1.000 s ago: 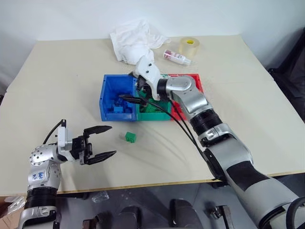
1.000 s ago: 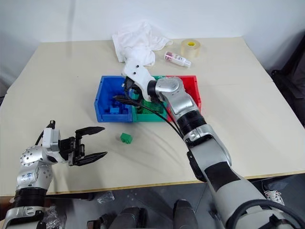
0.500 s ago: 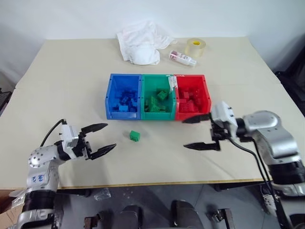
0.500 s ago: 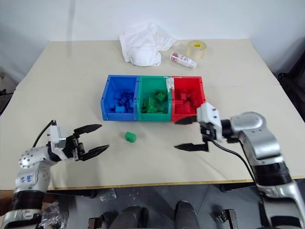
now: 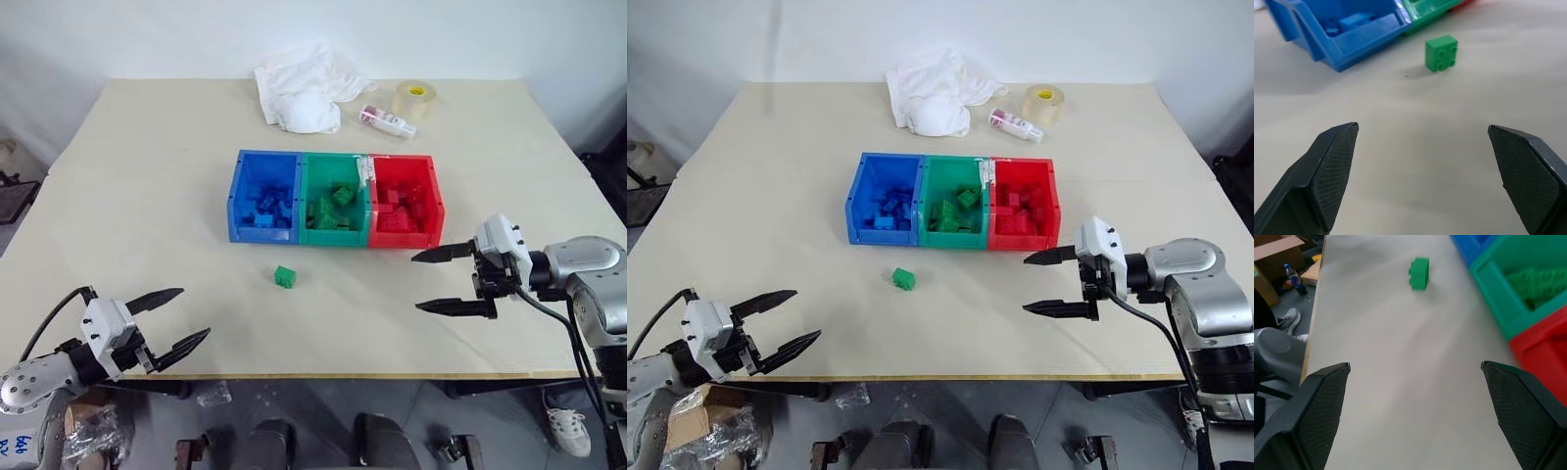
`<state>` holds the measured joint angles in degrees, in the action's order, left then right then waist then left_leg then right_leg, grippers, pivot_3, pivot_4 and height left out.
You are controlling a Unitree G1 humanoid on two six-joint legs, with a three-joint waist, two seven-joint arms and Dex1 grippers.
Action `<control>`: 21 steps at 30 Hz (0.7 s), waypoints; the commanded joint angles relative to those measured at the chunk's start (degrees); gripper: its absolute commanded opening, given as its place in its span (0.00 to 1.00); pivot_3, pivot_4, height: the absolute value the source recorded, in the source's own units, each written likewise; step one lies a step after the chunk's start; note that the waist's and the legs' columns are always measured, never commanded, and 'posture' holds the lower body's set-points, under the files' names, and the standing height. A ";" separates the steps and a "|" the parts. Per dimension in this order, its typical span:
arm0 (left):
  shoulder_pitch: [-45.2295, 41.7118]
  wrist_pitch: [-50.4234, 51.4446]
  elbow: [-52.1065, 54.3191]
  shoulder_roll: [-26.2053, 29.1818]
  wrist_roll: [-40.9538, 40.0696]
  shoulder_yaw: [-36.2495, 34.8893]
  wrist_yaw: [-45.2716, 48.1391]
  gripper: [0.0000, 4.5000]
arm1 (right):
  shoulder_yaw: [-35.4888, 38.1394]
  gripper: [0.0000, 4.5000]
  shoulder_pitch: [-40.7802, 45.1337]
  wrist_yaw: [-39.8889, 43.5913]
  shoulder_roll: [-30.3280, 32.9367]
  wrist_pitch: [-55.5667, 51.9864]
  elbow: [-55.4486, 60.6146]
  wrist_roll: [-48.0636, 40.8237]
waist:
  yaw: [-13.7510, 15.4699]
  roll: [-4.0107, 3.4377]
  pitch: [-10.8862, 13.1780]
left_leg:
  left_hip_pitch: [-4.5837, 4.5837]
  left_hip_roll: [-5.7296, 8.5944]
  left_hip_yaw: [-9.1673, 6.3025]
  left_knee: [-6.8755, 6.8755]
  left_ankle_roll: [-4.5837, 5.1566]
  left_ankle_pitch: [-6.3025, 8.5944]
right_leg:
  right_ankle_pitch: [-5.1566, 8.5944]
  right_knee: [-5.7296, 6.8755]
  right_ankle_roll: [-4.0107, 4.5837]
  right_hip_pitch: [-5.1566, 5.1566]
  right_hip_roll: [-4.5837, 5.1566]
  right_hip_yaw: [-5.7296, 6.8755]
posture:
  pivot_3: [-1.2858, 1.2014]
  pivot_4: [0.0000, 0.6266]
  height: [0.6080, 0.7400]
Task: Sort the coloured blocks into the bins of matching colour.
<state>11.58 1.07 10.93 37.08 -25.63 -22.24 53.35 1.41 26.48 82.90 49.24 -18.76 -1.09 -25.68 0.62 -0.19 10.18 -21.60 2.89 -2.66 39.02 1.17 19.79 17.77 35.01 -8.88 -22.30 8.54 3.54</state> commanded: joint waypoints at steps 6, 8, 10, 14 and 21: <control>-17.15 -0.24 -8.13 -4.81 7.89 15.86 -2.41 1.00 | 2.16 1.00 -2.98 -3.80 -0.73 -0.88 5.84 -1.92 | 0.81 -0.01 0.00 | -0.01 0.11 0.03 0.04 0.01 0.00 | -0.01 0.13 -0.01 -0.05 0.00 0.02 | 0.52 0.24 1.00; -21.49 -0.70 -12.36 -6.68 8.78 18.48 -1.76 1.00 | 2.88 1.00 -4.26 -5.02 -0.71 -1.37 7.52 -2.46 | 0.85 -0.01 0.00 | -0.01 0.11 0.02 0.06 0.01 -0.01 | -0.01 0.40 -0.01 -0.06 -0.01 0.06 | 0.52 0.24 1.00; -25.61 -1.37 -17.14 -8.23 10.18 20.89 -1.05 1.00 | 3.76 1.00 -5.60 -6.33 -0.68 -1.90 9.18 -3.03 | 0.80 -0.01 0.00 | -0.01 0.13 0.05 0.08 0.01 -0.01 | -0.01 0.49 -0.02 -0.07 -0.01 0.08 | 0.52 0.24 1.00; -31.60 -4.88 -25.23 -10.90 11.84 23.83 0.75 1.00 | 4.84 1.00 -7.58 -8.67 -0.77 -2.46 11.34 -3.65 | 0.59 0.00 0.00 | 0.00 0.18 0.11 0.09 0.01 -0.02 | -0.01 0.52 -0.02 -0.07 -0.04 0.11 | 0.52 0.24 1.00; -38.19 -3.79 -33.44 -14.80 11.15 26.13 4.95 0.75 | 6.08 1.00 -10.19 -12.40 -1.21 -3.06 14.38 -4.44 | 0.87 0.01 0.00 | -0.01 0.20 0.09 0.15 0.06 -0.04 | -0.03 0.53 -0.07 -0.03 0.00 0.13 | 0.52 0.24 1.00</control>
<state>-26.35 -2.56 -21.58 22.60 -14.24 3.38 57.52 5.48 16.69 71.21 48.00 -21.71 11.51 -28.82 1.49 -0.18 10.18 -21.60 3.09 -2.57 39.17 1.23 19.75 17.74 35.54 -8.95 -22.33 8.55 3.67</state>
